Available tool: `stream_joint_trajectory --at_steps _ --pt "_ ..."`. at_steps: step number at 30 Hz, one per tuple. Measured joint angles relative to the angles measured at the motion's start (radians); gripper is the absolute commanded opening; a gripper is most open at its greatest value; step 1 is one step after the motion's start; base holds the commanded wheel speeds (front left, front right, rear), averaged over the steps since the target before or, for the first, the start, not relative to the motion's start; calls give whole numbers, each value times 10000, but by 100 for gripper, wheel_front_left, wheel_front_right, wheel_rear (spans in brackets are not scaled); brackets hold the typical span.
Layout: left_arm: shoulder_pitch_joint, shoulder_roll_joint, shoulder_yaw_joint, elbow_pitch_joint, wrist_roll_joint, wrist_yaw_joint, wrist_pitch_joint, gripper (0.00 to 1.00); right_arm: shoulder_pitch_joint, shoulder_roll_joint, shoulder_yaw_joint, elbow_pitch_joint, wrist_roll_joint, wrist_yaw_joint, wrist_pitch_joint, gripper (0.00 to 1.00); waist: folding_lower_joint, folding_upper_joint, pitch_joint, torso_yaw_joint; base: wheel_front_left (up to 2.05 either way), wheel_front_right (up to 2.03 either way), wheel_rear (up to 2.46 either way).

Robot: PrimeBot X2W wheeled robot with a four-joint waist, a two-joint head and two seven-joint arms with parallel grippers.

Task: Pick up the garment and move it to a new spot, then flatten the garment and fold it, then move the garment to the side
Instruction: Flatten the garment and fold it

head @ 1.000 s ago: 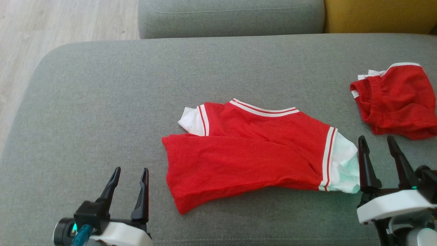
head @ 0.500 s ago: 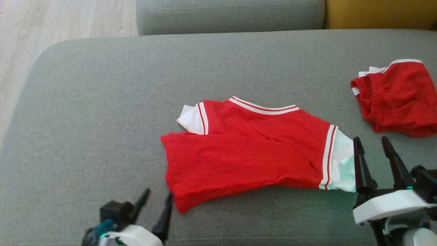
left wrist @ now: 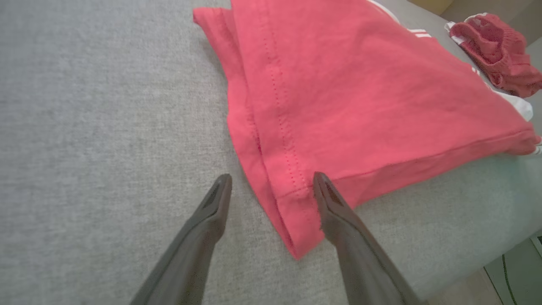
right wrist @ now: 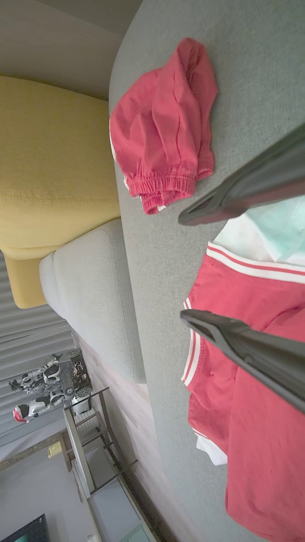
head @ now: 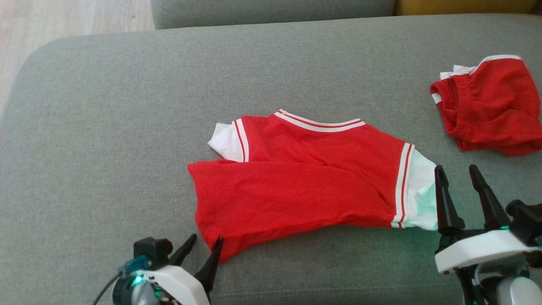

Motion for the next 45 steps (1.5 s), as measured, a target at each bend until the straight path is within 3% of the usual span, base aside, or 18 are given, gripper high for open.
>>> stream_joint_trajectory --at_steps 1,2,4,15,20,21,22,30,33,45 --pt "-12 -19 -15 81 -23 -36 -2 100 -20 0 0 2 0 0 0 100 0 0 7 -11 0 0 0" --pt "-12 -19 -15 81 -23 -36 -2 49 -20 0 0 2 0 0 0 100 0 0 7 -11 0 0 0" --pt "-20 -56 -27 169 -52 -92 -4 0 -22 0 -4 19 2 0 -2 100 0 0 11 -26 0 0 0" --pt "-113 -19 -151 2 -90 -153 -270 0 -21 0 -232 128 169 0 -12 100 0 0 7 77 0 0 0" --pt "-110 119 -144 -301 44 56 -527 0 -22 0 -236 186 169 0 -12 100 0 0 -16 113 0 0 0" --pt "-110 121 -127 -370 107 155 -617 43 -22 0 -240 198 169 0 -12 100 0 0 -29 123 0 0 0" --pt "-110 123 -82 -477 186 280 -738 100 -22 0 -247 209 169 0 -12 100 0 0 -46 134 0 0 0" --pt "-112 418 736 -2092 1080 1639 -1779 100 -5 0 -280 203 169 0 -10 100 0 0 -317 258 0 0 0" --pt "-99 583 1041 -2723 1356 1958 -1852 100 37 0 -272 155 59 0 6 100 0 0 -449 308 0 0 0" --pt "961 1229 1304 -3835 1772 2366 -1730 100 367 0 -44 -180 -347 0 314 100 0 0 -857 328 0 0 0"
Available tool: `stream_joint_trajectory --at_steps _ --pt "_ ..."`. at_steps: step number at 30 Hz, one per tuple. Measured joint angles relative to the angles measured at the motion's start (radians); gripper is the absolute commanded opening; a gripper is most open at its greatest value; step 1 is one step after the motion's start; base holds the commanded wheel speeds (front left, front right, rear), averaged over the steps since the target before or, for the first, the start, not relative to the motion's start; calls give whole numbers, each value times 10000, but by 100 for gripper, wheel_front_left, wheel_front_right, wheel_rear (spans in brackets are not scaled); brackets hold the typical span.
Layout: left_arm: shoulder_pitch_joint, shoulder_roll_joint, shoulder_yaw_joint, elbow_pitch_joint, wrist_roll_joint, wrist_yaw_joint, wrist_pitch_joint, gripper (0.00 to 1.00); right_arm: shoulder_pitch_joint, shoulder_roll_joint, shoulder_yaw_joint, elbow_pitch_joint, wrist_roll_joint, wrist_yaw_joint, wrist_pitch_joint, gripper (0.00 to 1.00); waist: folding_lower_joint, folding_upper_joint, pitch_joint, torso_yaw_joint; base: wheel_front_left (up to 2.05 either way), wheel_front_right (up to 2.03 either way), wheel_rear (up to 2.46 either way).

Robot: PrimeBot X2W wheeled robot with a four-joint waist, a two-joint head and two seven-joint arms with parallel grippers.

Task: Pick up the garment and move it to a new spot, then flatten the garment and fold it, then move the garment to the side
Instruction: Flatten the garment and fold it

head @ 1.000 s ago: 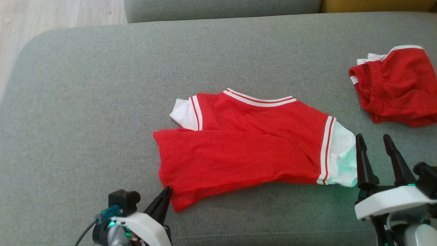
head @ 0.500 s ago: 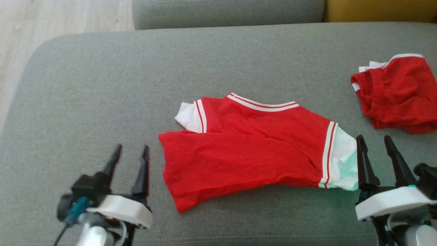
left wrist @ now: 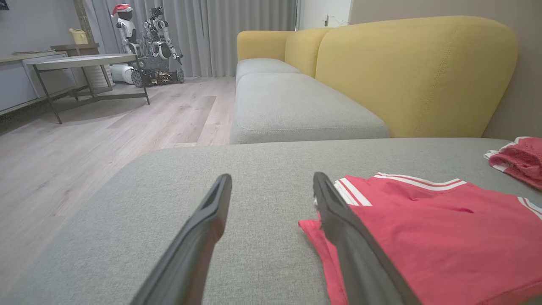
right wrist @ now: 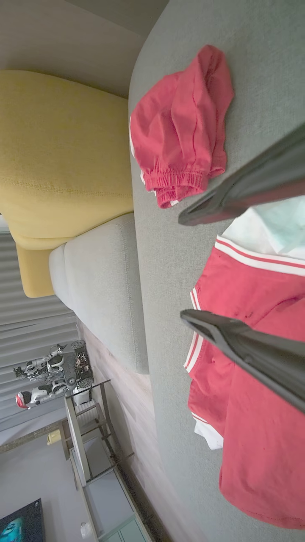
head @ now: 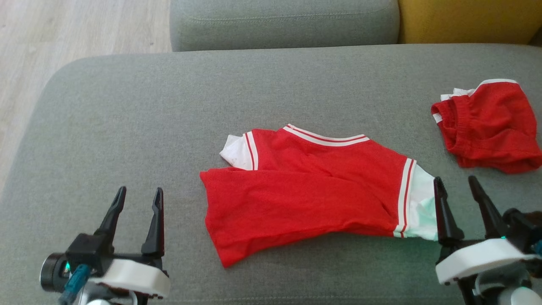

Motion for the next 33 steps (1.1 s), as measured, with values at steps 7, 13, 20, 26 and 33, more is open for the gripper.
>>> stream_joint_trajectory --at_steps 7,13,20,26,33 --pt "6 65 -12 -81 0 75 157 100 102 2 69 -130 -15 0 121 100 0 0 -67 22 0 0 0" --pt "7 82 -56 -88 -2 77 169 100 103 2 75 -144 -13 0 165 100 0 0 -74 11 0 0 0" --pt "-59 -59 -817 105 -445 -602 846 100 94 2 96 -155 -10 0 171 100 0 0 130 31 0 0 0" --pt "-204 -499 -1628 1269 -1152 -1423 1822 100 62 2 213 -148 4 0 169 100 0 0 394 -25 0 0 0" --pt "-693 -947 -1923 2708 -1801 -2146 2000 100 -22 2 240 -109 6 0 159 100 0 0 699 -221 0 0 0"
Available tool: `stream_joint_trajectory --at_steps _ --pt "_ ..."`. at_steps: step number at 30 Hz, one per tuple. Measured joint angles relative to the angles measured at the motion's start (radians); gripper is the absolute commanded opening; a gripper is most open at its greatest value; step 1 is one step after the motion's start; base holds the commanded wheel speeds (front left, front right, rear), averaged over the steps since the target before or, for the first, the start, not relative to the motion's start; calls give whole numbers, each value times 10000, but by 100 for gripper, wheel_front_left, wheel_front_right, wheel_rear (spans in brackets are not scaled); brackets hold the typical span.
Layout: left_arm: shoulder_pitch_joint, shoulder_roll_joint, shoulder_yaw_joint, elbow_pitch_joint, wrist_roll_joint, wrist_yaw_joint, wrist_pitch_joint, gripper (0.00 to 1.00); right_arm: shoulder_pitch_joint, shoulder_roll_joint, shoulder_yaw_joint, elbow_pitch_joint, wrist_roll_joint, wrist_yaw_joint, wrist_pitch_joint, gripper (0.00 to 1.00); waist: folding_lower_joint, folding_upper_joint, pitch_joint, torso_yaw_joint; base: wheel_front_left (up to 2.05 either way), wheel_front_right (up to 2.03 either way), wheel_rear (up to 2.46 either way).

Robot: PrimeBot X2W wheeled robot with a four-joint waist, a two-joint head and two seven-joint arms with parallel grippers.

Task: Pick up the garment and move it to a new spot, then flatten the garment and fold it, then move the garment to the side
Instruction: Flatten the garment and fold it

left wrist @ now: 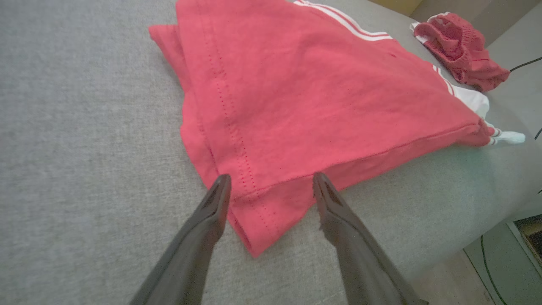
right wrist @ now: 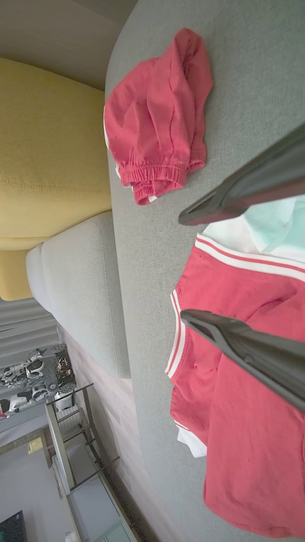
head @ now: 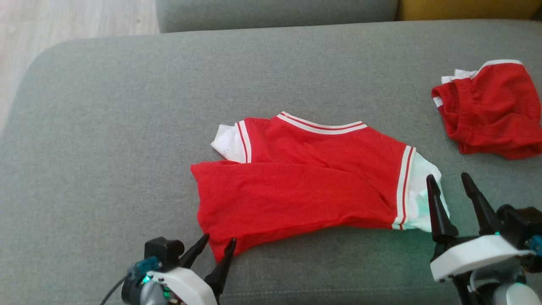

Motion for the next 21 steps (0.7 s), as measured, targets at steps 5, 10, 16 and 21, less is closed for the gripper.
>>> stream_joint_trajectory --at_steps 5,10,16,21 --pt "-408 -180 -12 880 -255 -324 -94 100 -235 -2 0 27 0 0 -2 100 0 0 154 -118 0 0 0" --pt "-657 -257 -17 1469 -408 -437 -173 100 -307 0 -10 46 29 0 -4 100 0 0 258 -184 0 0 0" --pt "-848 -278 -71 1708 -422 -529 -376 48 -307 -2 -58 130 88 0 -15 100 0 0 263 -178 0 0 0" --pt "-845 -244 -138 1509 -322 -518 -573 0 -307 -2 -105 178 90 0 -67 100 0 0 213 -133 0 0 0"
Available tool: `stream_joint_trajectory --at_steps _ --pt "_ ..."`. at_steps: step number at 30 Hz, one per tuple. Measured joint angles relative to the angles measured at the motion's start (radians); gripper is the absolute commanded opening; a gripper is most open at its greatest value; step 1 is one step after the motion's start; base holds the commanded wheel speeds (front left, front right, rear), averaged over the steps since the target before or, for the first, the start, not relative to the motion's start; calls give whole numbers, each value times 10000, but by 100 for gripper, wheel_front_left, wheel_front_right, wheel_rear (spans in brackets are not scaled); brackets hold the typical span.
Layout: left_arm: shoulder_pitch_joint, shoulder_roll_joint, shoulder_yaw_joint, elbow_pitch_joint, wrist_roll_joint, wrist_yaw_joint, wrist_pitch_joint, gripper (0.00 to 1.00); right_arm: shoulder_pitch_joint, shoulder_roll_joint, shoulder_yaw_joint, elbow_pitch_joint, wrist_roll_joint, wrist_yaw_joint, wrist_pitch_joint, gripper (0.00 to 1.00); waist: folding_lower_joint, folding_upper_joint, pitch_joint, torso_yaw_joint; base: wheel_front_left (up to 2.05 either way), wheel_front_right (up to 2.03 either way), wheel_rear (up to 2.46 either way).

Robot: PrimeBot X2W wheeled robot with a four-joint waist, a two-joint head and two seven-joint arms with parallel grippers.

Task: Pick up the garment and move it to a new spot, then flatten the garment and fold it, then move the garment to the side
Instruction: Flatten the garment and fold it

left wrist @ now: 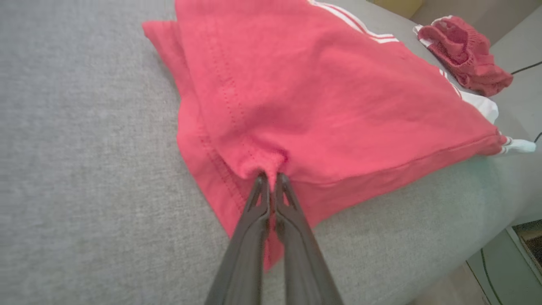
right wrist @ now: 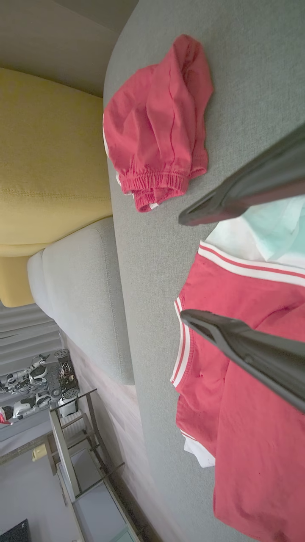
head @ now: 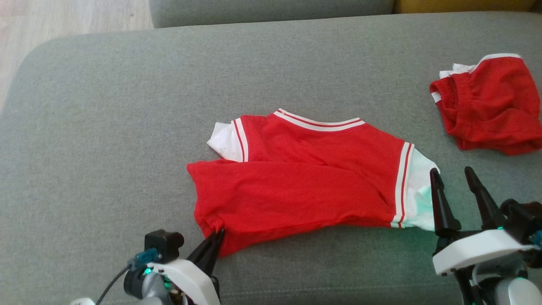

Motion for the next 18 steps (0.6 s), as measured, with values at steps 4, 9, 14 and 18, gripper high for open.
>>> stream_joint_trajectory --at_steps 4,9,14,18 --pt "38 105 -35 -370 132 144 -117 0 2 2 -71 96 23 0 -10 100 0 0 -26 68 0 0 0" --pt "66 222 -44 -940 190 339 -127 0 -5 0 -476 631 -276 0 171 100 0 0 45 195 0 0 0" --pt "53 374 -42 -1281 261 374 -127 0 -655 -19 -598 1852 -800 0 433 100 0 0 297 326 0 0 0" --pt "1 372 -100 -1360 309 374 -127 0 -1687 -125 -713 2974 -986 0 692 100 0 0 525 451 0 0 0"
